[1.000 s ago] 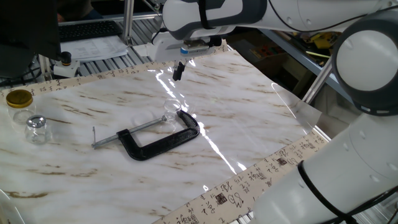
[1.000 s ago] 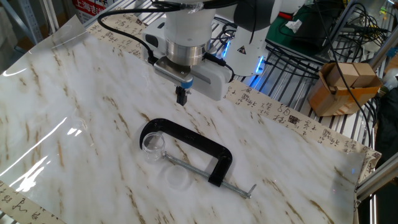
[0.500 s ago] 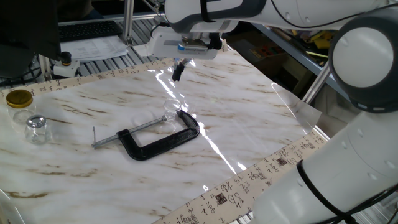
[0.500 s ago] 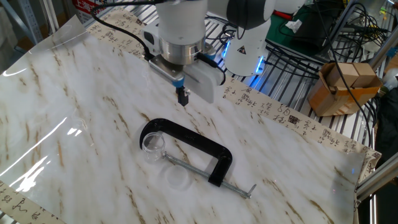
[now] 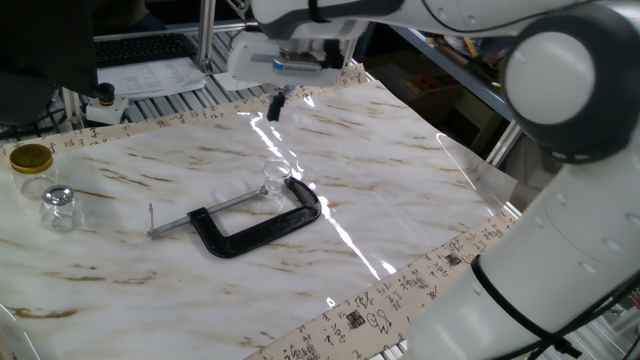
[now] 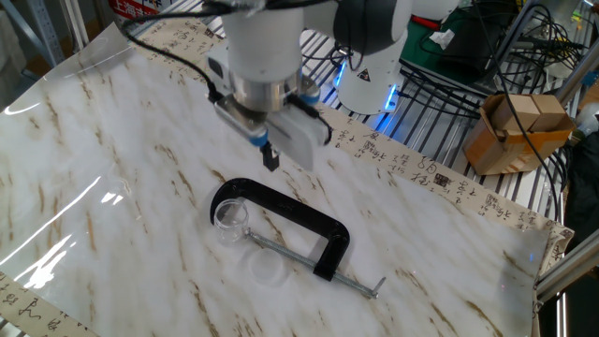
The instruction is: Screw the lid onto the jar
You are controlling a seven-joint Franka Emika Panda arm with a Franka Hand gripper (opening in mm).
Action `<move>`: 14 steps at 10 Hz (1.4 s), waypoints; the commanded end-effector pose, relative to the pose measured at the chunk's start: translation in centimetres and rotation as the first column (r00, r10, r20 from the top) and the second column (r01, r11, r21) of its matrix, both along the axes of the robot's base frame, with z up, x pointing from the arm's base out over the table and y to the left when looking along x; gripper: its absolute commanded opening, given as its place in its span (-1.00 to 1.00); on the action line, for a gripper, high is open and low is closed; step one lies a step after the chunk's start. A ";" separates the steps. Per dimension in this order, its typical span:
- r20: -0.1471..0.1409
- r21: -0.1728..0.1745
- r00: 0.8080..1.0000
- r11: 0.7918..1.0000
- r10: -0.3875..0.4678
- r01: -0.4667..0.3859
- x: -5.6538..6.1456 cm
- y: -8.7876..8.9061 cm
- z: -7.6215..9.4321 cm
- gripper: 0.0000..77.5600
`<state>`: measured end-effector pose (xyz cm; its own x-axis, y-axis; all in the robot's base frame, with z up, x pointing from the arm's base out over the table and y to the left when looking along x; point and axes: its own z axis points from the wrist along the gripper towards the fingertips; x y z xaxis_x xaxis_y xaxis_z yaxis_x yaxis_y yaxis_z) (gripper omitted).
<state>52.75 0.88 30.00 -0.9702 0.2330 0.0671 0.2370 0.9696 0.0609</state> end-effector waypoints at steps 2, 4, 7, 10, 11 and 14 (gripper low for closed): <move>-0.010 -0.006 0.999 0.999 -0.041 0.041 2.9 1.6 -0.3 -1.00; -0.010 -0.006 0.999 0.999 -0.045 0.045 3.9 1.7 -0.7 -1.00; 0.013 -0.022 0.999 0.999 -0.050 0.050 4.5 1.5 -2.2 -1.00; 0.046 -0.023 0.998 0.998 -0.051 0.052 4.5 1.5 -2.2 -1.00; 0.039 0.014 0.997 0.998 -0.063 0.062 4.5 1.5 -2.2 -1.00; -0.029 0.012 0.996 0.997 -0.079 0.079 4.5 1.5 -2.2 -1.00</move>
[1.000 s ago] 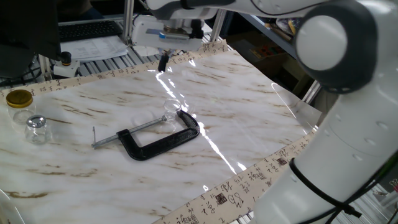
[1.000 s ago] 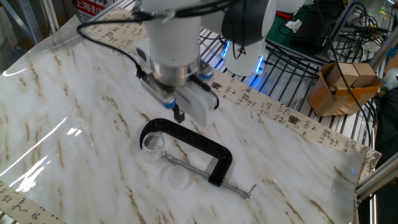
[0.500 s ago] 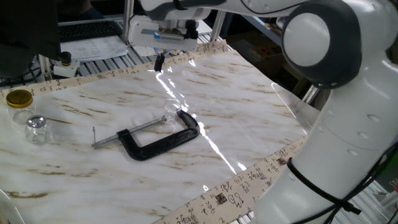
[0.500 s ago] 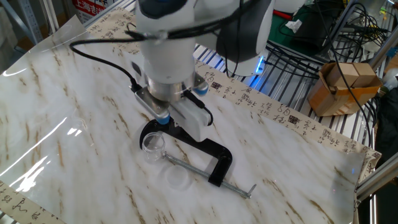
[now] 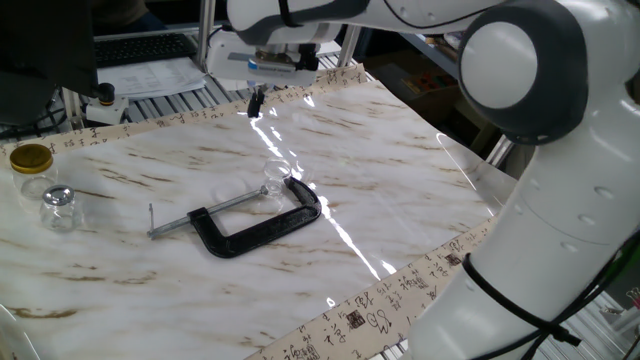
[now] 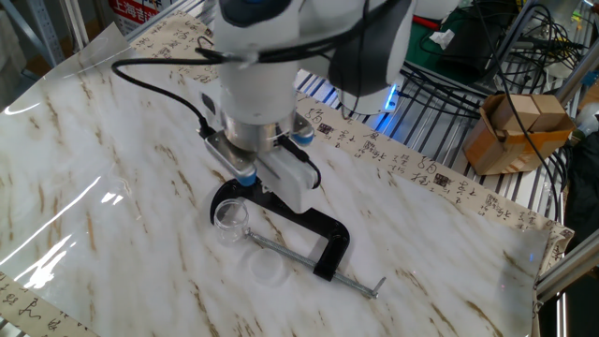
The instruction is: Screw the lid onto the jar
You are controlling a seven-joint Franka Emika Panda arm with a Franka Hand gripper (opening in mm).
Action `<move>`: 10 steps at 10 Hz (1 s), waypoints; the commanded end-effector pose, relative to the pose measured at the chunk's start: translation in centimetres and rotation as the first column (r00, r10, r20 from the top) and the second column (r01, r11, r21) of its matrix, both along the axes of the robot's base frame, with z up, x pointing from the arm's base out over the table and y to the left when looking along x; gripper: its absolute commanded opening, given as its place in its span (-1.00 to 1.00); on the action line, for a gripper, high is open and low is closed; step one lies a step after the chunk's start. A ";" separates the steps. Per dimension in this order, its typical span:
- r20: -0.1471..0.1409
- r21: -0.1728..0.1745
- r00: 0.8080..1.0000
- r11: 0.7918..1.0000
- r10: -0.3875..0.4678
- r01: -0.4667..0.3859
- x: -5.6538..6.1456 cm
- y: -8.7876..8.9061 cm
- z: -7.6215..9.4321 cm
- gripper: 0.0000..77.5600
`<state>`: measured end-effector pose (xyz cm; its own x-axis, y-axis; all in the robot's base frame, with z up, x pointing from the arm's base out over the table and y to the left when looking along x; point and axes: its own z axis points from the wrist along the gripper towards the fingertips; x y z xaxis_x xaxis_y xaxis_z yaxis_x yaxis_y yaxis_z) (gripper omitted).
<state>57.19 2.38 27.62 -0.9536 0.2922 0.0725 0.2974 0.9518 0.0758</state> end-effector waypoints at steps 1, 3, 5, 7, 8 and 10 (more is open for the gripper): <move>-0.038 -0.014 0.999 1.000 -0.027 0.026 0.1 0.0 0.1 -1.00; -0.040 -0.019 0.997 0.998 -0.063 0.063 0.1 0.0 0.1 -1.00; -0.040 -0.020 0.997 0.997 -0.072 0.071 0.1 0.0 0.1 -1.00; -0.039 -0.021 0.996 0.997 -0.074 0.074 0.1 0.1 -0.1 -1.00; -0.040 -0.022 0.996 0.997 -0.076 0.075 0.2 0.3 -0.5 -1.00; -0.033 -0.032 0.997 0.998 -0.064 0.063 0.9 0.9 -2.3 -1.00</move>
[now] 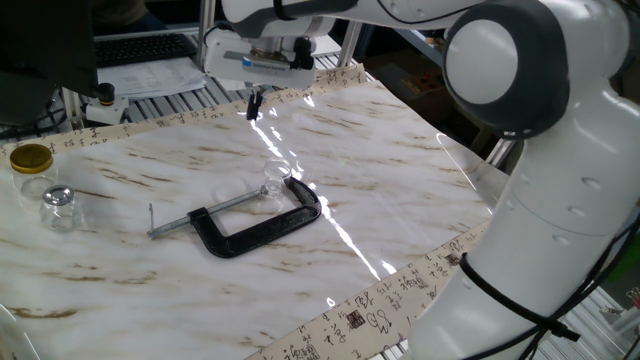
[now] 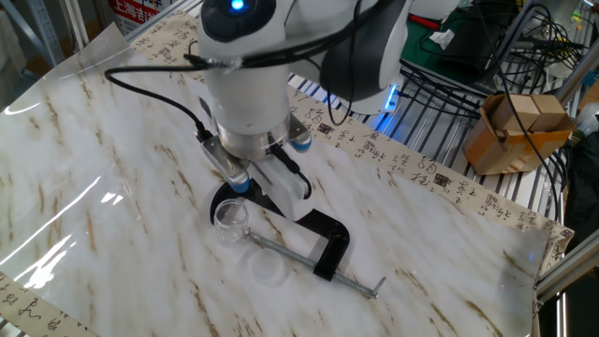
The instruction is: Screw the lid onto the jar
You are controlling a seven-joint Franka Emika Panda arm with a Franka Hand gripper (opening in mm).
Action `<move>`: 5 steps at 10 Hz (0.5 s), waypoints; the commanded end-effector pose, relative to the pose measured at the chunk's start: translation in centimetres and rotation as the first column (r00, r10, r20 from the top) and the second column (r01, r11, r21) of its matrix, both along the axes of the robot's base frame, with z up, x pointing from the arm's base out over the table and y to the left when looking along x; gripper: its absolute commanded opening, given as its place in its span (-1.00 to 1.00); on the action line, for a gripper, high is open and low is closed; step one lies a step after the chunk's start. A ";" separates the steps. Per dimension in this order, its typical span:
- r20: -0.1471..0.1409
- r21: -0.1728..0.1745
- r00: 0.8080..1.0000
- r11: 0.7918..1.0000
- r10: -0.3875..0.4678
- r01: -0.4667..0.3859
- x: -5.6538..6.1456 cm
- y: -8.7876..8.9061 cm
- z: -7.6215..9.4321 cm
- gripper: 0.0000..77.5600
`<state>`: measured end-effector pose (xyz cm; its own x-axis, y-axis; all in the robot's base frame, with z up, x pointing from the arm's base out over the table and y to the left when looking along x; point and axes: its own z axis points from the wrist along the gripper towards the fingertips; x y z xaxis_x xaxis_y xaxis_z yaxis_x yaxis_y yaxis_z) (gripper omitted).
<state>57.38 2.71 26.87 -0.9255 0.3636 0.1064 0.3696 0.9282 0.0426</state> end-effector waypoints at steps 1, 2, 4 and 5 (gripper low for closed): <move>0.011 -0.031 1.000 0.999 0.017 -0.017 1.2 0.9 -2.5 -1.00; 0.014 -0.048 1.000 0.999 0.020 -0.019 1.7 1.3 -3.7 -1.00; 0.030 -0.064 0.999 0.998 0.021 -0.020 2.1 1.9 -5.1 -1.00; 0.027 -0.067 0.999 0.998 0.021 -0.019 2.4 2.8 -6.5 -1.00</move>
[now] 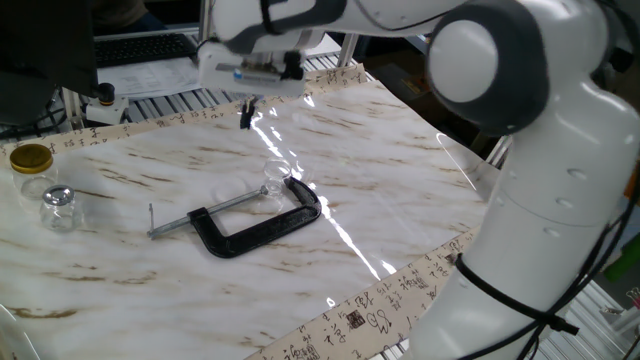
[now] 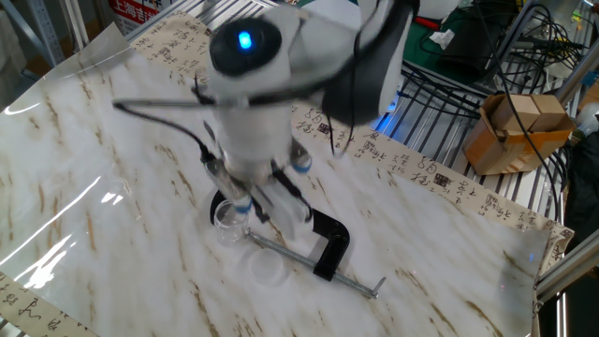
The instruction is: Screw the lid onto the jar
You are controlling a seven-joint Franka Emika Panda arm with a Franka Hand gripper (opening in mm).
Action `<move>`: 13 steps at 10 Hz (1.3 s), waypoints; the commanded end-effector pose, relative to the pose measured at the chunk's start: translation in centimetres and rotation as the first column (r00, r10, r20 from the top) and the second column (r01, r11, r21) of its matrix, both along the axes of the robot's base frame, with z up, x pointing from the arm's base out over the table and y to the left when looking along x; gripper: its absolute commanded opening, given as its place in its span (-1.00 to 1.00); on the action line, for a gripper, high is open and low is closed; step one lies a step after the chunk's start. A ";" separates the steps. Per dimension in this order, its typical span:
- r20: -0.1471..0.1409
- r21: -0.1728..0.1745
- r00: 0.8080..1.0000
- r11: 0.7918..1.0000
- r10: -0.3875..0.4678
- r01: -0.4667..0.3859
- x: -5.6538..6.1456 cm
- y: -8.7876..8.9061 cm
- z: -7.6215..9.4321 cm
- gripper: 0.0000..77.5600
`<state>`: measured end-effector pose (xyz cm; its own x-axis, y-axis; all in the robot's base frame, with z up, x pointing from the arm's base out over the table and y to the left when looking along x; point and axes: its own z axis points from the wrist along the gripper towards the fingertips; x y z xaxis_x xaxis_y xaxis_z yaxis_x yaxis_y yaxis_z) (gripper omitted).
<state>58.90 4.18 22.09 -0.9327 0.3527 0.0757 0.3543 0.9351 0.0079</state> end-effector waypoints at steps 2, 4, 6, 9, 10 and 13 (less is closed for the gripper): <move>0.018 -0.036 1.000 0.999 0.003 -0.002 1.0 2.0 -3.3 -1.00; 0.050 -0.037 0.999 0.999 -0.001 0.003 0.8 2.2 -5.5 -1.00; 0.067 -0.028 0.998 1.000 0.011 -0.009 0.8 1.3 -7.6 -1.00; 0.087 -0.039 0.996 0.999 0.027 -0.023 1.0 1.3 -9.6 -1.00; 0.090 -0.039 0.995 0.998 0.052 -0.049 0.9 1.0 -10.0 -1.00; 0.081 -0.038 0.988 0.991 0.133 -0.130 0.9 0.7 -10.3 -1.00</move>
<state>59.74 5.07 11.85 -0.9669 0.2547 -0.0127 0.2547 0.9670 0.0018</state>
